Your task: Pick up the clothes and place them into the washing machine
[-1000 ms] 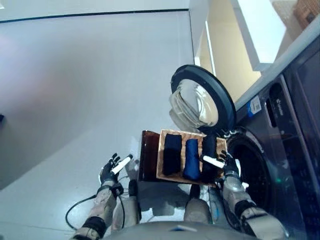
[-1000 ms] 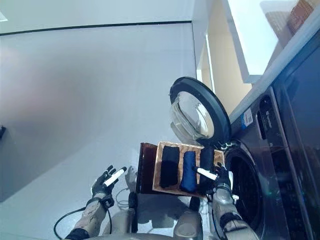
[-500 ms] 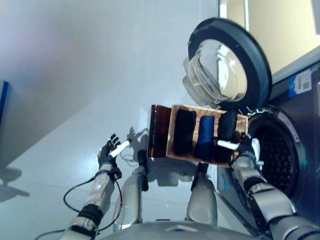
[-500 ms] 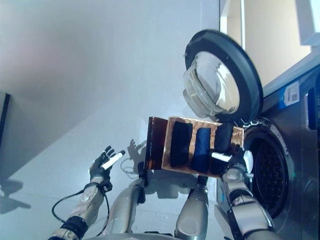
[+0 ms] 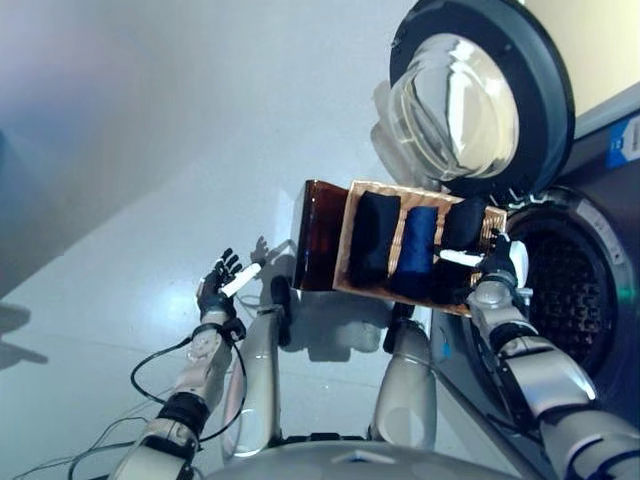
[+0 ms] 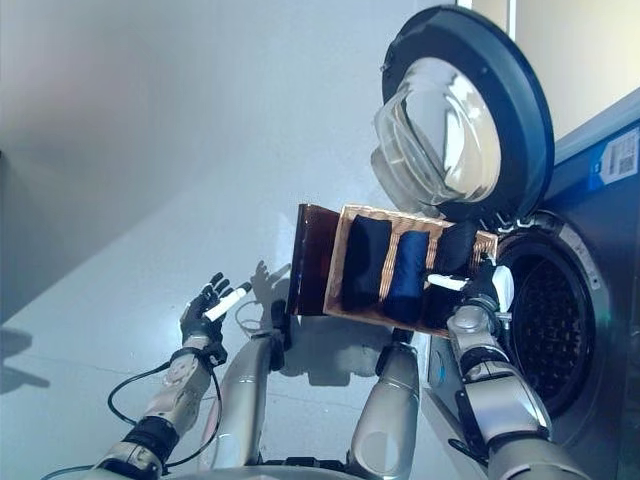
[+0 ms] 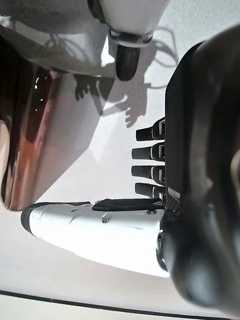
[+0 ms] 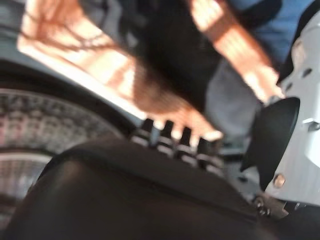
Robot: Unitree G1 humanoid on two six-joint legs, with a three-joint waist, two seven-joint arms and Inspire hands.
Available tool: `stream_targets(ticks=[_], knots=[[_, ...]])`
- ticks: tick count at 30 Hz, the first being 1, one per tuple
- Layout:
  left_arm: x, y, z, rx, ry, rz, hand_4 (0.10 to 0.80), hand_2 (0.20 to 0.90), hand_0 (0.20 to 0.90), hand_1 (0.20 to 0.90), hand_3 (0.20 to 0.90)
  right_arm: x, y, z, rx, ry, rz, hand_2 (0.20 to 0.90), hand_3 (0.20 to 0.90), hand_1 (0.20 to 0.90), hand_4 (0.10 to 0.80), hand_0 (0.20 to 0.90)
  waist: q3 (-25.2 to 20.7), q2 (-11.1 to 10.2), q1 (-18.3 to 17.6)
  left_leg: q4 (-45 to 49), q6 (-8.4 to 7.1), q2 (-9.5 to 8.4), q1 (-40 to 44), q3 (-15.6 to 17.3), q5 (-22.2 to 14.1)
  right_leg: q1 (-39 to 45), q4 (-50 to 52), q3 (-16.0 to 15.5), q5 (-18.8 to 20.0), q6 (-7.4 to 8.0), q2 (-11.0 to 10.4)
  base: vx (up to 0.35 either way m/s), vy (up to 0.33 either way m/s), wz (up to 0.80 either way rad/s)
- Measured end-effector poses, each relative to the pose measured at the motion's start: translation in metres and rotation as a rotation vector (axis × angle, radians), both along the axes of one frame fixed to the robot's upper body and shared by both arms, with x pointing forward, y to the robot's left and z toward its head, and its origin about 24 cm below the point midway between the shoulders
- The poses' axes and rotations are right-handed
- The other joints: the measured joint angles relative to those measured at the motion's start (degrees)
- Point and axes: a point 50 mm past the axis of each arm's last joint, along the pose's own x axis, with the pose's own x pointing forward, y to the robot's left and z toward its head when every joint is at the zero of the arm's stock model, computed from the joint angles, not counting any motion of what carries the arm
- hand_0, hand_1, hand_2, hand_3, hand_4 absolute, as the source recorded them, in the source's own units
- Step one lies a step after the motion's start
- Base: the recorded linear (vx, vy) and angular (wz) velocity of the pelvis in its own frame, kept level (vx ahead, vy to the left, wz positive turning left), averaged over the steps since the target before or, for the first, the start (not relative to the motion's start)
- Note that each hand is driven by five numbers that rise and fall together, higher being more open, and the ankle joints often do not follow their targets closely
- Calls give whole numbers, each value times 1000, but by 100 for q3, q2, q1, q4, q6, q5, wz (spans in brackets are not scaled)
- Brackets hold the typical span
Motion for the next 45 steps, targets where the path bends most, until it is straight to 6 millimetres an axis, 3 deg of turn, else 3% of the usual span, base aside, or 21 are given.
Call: stream_targets(ticks=[18,33,40,45], knots=[[-7,9,-4,22,19,14,800,900,900,900,900,-4,-9,1,53,-18,-97,900,900,900,800,900,23,40,151,567,13,-4,-537,18,-136,-689,738,260,-240,-30,-93,1,2,1],[-22,12,-9,23,31,16,800,900,900,900,900,-8,-15,-1,80,8,-163,900,900,900,800,900,-37,250,506,505,-8,-130,-629,-118,-87,-700,947,79,-421,-47,-252,12,-1,9],[-21,2,7,21,-55,-80,800,900,900,900,900,-29,-37,-7,-126,268,-165,900,900,900,800,900,-203,473,665,847,1,-186,-834,-271,-209,-728,1317,-39,-685,-31,-383,53,-3,16],[-29,8,3,37,-29,-107,800,900,900,900,900,-41,-53,-7,-204,400,-142,900,900,900,800,900,-456,522,789,1144,-18,-223,-1020,-285,-325,-945,1696,31,-900,-42,-491,16,7,7]])
